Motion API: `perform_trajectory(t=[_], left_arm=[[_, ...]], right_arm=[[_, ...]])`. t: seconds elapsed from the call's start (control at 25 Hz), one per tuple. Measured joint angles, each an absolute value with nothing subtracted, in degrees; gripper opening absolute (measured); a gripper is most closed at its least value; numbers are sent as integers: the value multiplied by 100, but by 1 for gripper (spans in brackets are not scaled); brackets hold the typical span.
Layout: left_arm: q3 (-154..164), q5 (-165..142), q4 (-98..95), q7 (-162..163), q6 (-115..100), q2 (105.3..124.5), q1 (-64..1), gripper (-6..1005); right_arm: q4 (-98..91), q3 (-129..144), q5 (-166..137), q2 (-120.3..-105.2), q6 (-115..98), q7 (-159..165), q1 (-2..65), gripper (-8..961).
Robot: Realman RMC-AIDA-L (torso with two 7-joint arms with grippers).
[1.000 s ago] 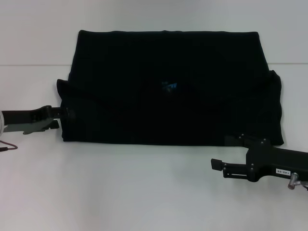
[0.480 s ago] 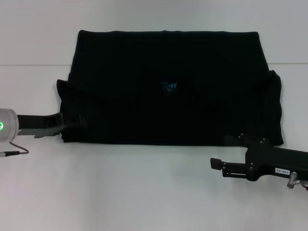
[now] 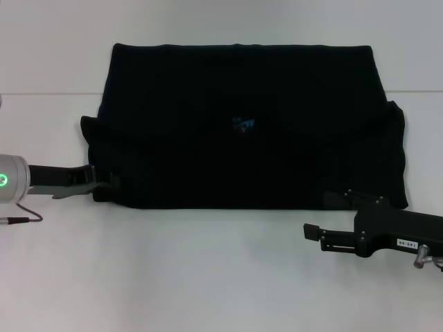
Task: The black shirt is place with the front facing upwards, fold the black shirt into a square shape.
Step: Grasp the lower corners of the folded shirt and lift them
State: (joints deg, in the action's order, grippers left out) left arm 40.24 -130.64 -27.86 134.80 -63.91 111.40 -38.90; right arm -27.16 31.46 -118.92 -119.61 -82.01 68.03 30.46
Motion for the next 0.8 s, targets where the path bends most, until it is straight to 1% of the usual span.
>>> perform_trajectory(t=[0.08,0.28,0.4,0.48,0.52,0.8], left_arm=[[4024,-13066,-2786,13469,-6398,11140,-3890,429],[4021,-13060,-2788,13447,-6454,11142,-3896,169],[4021,-13057,-2791,13435,-6495,11136,-3896,98],[4030,-13055,-2798,13433,-6519,11135,-3896,51],[4031,-13051,-2804,13432,-6534,11134,-3895,27],[3994,-13019,-2829,13426,-6701,11111,-3874,26]], right_arm=[[-2716,3138,-11889,-11961,-8202,6803,3047,918],[-2732,3111,-11858,-11945,-8205,6960,3050,918],[-2785,3105,-11857,-11865,-8208,7506,3066,917],[-2819,3118,-11869,-11744,-8203,8071,3101,917],[-2867,3142,-11902,-11647,-8187,8516,3135,917],[-3488,3223,-12852,-10989,-8191,11665,3497,916]])
